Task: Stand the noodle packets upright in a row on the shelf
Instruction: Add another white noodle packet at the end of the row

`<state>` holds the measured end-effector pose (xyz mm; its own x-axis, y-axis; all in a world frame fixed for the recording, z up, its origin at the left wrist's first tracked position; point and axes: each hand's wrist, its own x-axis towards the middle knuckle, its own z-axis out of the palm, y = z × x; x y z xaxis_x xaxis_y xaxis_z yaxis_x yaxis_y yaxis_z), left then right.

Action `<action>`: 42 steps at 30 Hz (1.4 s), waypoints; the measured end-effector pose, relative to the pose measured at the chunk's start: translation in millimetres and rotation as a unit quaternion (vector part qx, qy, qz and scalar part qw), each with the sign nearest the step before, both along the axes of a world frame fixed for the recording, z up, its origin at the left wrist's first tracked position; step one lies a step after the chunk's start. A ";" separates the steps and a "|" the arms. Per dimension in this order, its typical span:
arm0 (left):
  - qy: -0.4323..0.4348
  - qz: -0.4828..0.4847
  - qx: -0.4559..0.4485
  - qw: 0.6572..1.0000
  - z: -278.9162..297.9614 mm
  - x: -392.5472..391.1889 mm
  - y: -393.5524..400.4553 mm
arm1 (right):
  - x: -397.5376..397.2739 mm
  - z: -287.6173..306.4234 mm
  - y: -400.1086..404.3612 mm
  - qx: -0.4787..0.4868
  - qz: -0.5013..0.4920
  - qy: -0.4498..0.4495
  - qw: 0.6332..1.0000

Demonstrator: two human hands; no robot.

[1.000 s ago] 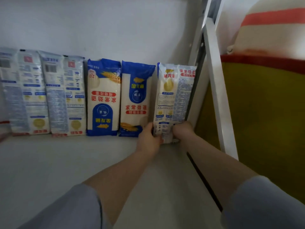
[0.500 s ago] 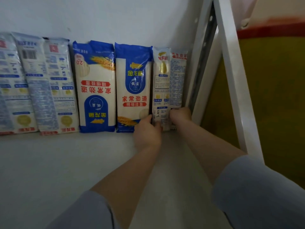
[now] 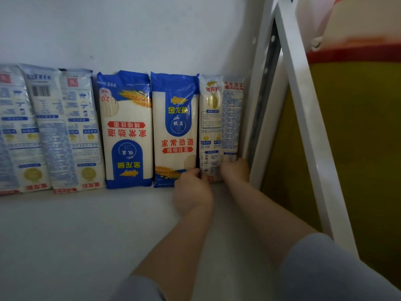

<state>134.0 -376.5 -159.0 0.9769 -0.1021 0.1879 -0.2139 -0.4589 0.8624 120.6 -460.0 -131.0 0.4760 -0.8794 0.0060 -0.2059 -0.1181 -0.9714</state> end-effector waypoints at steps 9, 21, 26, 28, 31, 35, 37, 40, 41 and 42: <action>0.024 0.014 0.005 1.000 3.7 4.7 -2.0 | -4.5 -24.3 -0.1 -0.113 0.025 0.014 0.993; 0.009 0.013 0.037 0.999 4.7 0.7 -3.3 | -2.1 -28.6 -0.4 -0.137 0.005 0.027 0.990; 0.011 0.009 0.042 0.999 4.4 0.3 -2.6 | -3.6 -29.0 -0.5 -0.137 0.010 0.023 0.990; 0.013 0.009 0.046 0.999 4.9 0.2 -2.8 | -3.5 -28.9 -0.6 -0.137 0.011 0.023 0.990; 0.018 0.012 0.048 0.999 4.6 1.6 -4.0 | -3.1 -28.7 -1.0 -0.137 0.011 0.016 0.990; 0.020 0.014 0.052 0.998 3.3 3.1 -3.7 | -2.7 -30.2 -1.5 -0.135 0.009 0.013 0.991; 0.019 0.016 0.053 0.998 3.5 3.6 -3.9 | -2.4 -30.4 -2.0 -0.133 0.008 0.012 0.991; 0.019 0.019 0.053 0.998 4.1 3.7 -4.4 | -2.0 -30.6 -2.8 -0.130 0.011 0.014 0.991; 0.020 0.019 0.052 0.998 4.3 3.7 -4.2 | -1.9 -30.6 -2.9 -0.130 0.012 0.014 0.991; 0.021 0.019 0.053 0.998 4.0 4.0 -4.0 | -1.6 -30.8 -3.0 -0.130 0.013 0.015 0.991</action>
<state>138.0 -380.5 -155.0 0.9873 -0.0811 0.1365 -0.1585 -0.5548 0.8168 118.9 -463.0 -161.8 0.5025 -0.8370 0.2167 -0.2278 -0.3700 -0.9007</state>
